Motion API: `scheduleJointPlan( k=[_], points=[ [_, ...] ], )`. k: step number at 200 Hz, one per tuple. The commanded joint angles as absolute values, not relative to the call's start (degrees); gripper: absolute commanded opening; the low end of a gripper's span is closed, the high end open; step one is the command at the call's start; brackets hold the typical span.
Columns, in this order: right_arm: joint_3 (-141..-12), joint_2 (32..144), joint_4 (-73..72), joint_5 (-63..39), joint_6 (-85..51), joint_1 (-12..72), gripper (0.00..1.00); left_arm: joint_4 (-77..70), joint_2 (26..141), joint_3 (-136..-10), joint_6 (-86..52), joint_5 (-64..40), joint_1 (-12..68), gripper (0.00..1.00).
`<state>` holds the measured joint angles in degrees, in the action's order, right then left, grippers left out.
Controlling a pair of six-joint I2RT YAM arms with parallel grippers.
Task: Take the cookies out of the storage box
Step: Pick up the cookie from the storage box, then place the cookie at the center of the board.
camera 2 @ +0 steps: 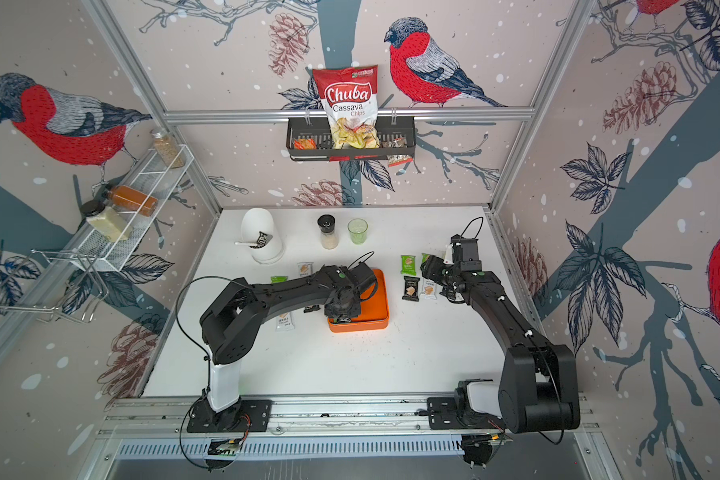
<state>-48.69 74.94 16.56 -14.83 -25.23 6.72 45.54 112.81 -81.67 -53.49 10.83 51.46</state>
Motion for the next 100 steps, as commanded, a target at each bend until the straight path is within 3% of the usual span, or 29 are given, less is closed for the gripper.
scheduleJointPlan(
  k=[1, 100],
  points=[
    [-48.74, 74.63, 15.56, -15.46, -24.96, 6.73, 0.67, 46.00, 111.50, -83.01, -52.69, 13.00, 51.42, 0.42],
    [-54.08, 80.77, 14.22, -15.95, -28.02, 17.99, 0.66, 46.40, 102.86, -80.30, -48.22, 14.49, 44.11, 0.42]
  ],
)
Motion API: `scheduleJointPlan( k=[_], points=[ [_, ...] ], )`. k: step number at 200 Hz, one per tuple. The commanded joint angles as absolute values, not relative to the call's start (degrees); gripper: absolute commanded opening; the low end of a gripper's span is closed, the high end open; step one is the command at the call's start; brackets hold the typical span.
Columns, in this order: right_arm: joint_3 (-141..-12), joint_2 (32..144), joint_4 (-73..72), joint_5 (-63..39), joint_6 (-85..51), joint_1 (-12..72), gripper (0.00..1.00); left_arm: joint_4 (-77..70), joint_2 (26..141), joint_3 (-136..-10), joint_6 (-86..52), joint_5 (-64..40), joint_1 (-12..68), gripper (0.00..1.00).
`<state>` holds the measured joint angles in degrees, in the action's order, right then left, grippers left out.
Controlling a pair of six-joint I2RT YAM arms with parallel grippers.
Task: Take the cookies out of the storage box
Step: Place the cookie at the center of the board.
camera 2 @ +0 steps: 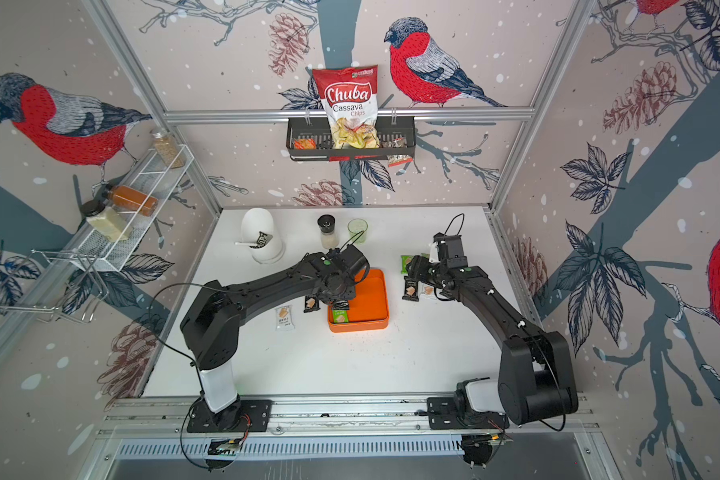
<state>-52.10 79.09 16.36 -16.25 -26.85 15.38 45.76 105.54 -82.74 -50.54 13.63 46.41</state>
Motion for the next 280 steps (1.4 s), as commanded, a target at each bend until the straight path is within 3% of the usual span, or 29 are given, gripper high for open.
scheduleJointPlan(
  k=[1, 77, 171, 247, 280],
  points=[
    [-54.16, 80.90, 14.19, -15.88, -28.03, 18.14, 0.67, 46.36, 102.67, -80.05, -48.15, 14.50, 43.99, 0.42],
    [-62.49, 89.99, 13.45, -14.76, -29.37, 26.27, 0.66, 40.37, 91.66, -63.69, -41.44, 13.12, 29.77, 0.42],
    [-69.84, 97.77, 16.16, -13.19, -29.93, 28.21, 0.66, 32.09, 85.90, -48.14, -32.04, 11.51, 9.55, 0.42],
    [-74.60, 101.41, 18.60, -12.15, -29.18, 28.19, 0.66, 27.99, 88.06, -45.31, -28.21, 11.44, 6.51, 0.43],
    [-75.65, 102.14, 19.41, -11.72, -28.65, 28.10, 0.66, 27.24, 88.07, -44.17, -28.57, 11.61, 6.50, 0.49]
  ],
)
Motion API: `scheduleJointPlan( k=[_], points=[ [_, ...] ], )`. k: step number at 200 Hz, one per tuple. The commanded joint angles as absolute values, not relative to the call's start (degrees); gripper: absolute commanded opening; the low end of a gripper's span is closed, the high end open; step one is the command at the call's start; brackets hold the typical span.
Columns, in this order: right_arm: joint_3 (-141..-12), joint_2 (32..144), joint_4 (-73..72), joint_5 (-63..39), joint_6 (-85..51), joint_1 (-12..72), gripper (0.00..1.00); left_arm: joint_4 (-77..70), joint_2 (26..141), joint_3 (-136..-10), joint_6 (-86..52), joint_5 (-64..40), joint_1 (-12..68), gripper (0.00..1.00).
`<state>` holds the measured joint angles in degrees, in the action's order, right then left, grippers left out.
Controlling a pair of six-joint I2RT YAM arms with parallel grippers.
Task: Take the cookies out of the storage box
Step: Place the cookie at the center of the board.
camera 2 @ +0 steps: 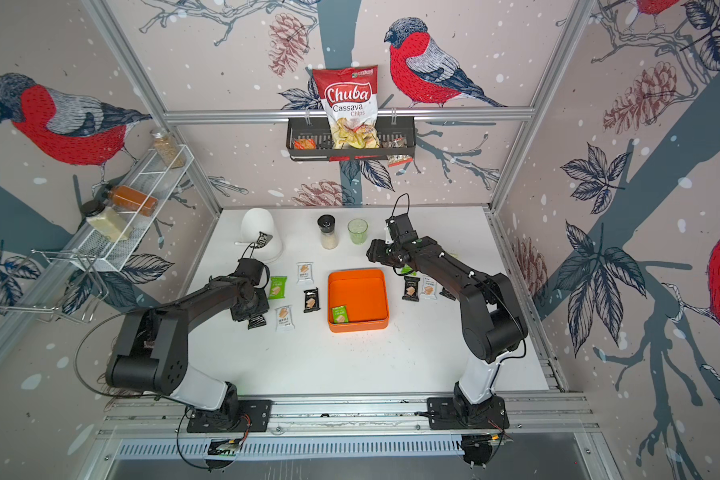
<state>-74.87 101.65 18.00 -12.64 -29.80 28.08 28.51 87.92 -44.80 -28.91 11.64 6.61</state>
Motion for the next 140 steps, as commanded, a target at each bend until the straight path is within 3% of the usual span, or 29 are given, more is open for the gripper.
scheduleJointPlan(
  k=[1, 38, 140],
  points=[
    [-75.66, 102.14, 19.42, -11.75, -28.65, 28.11, 0.66, 27.24, 88.07, -44.15, -28.57, 11.65, 6.46, 0.49],
    [-75.68, 101.89, 19.85, -11.63, -28.38, 28.11, 0.66, 28.19, 87.16, -44.69, -29.45, 10.87, 6.47, 0.65],
    [-68.87, 96.14, 17.89, -11.58, -28.24, 26.76, 0.67, 31.20, 75.04, -49.82, -36.91, -0.43, 9.31, 0.65]
  ],
)
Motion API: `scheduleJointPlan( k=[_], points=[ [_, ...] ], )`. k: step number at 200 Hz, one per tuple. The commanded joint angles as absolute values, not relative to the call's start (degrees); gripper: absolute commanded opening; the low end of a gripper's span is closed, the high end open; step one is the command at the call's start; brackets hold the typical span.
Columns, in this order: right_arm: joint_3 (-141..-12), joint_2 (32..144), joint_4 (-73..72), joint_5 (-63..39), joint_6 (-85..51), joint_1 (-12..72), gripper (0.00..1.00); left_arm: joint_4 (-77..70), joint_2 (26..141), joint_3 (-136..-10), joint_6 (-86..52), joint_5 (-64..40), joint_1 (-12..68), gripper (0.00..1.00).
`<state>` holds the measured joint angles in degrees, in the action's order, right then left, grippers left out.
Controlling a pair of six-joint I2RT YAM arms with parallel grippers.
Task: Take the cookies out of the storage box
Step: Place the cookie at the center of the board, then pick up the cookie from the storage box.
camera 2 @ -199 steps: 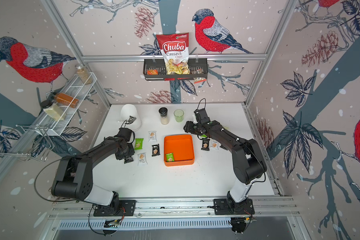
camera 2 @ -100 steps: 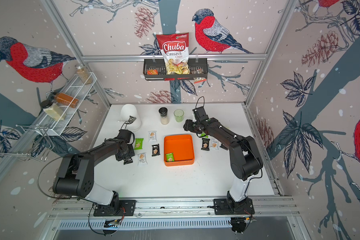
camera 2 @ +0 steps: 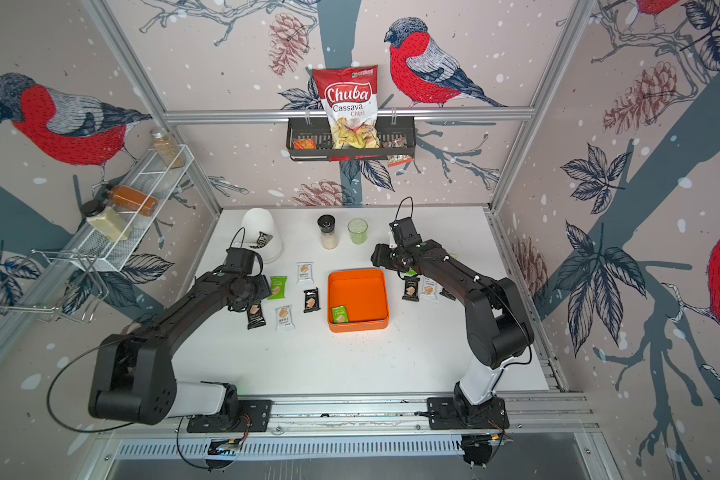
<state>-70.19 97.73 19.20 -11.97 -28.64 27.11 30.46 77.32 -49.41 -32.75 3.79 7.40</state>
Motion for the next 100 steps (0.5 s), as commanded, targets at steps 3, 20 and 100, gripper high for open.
scheduleJointPlan(
  k=[3, 20, 100],
  points=[
    [-68.49, 95.95, 17.78, -11.57, -28.27, 26.72, 0.67, 31.22, 74.65, -49.90, -37.36, -0.44, 9.83, 0.65],
    [-66.75, 94.47, 17.34, -11.70, -28.05, 26.39, 0.67, 31.20, 73.61, -50.16, -40.54, -0.57, 13.61, 0.65],
    [-58.56, 87.19, 15.91, -12.99, -27.69, 24.00, 0.67, 29.42, 75.80, -53.58, -54.70, 0.92, 33.62, 0.65]
  ],
)
